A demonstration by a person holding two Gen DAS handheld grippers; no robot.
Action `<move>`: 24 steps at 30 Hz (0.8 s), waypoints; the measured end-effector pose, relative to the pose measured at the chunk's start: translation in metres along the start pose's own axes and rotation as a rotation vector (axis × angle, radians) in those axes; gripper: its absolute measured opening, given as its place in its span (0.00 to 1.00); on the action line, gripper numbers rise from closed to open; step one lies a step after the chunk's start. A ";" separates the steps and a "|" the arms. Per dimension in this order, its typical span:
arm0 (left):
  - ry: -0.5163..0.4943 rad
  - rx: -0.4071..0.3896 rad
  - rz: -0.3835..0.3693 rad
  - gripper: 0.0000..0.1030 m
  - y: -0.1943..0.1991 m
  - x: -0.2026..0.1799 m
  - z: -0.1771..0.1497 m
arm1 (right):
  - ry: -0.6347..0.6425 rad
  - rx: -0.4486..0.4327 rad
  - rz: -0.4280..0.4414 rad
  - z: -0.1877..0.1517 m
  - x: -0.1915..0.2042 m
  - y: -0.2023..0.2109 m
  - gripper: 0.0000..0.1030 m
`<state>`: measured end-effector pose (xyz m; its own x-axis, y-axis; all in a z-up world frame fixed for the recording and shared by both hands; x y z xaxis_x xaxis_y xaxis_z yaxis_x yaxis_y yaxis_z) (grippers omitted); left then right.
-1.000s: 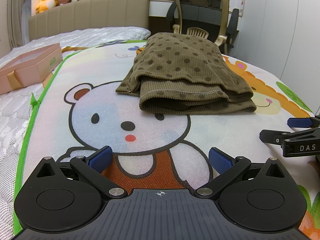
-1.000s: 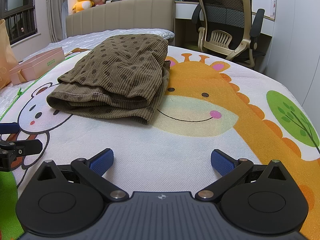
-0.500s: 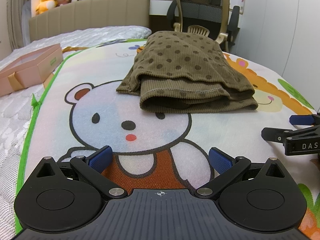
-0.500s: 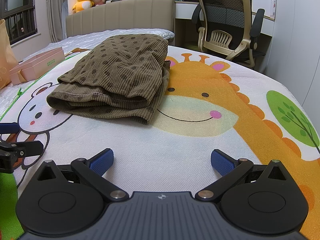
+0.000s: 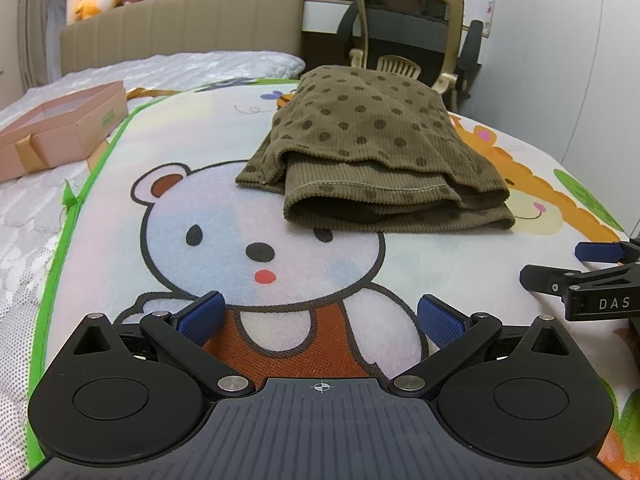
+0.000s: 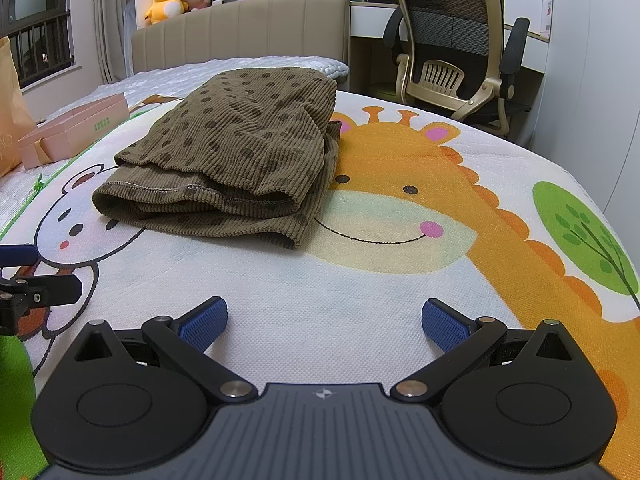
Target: Fold clothes
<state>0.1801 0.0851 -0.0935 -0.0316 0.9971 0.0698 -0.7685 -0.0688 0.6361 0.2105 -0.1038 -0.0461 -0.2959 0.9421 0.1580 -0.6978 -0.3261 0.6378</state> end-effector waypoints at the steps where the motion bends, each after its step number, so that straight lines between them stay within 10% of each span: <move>1: 0.001 0.000 -0.001 1.00 0.000 0.000 0.000 | 0.000 0.000 0.000 0.000 0.000 0.000 1.00; 24: 0.000 0.002 0.014 1.00 0.000 0.002 -0.001 | -0.001 -0.002 0.002 0.000 0.001 0.000 1.00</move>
<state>0.1793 0.0870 -0.0939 -0.0425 0.9960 0.0784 -0.7669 -0.0828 0.6364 0.2103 -0.1029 -0.0465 -0.2963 0.9417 0.1597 -0.6985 -0.3277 0.6362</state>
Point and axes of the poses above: each gripper's, at about its wrist camera, not at the fingertips, and y roughly against the way its jaws point, x to its left, z to its top, the point moved 10 cm from there along -y, roughly the way its jaws point, and after that the axes turned 11 degrees about -y, right-handed, at the moved point
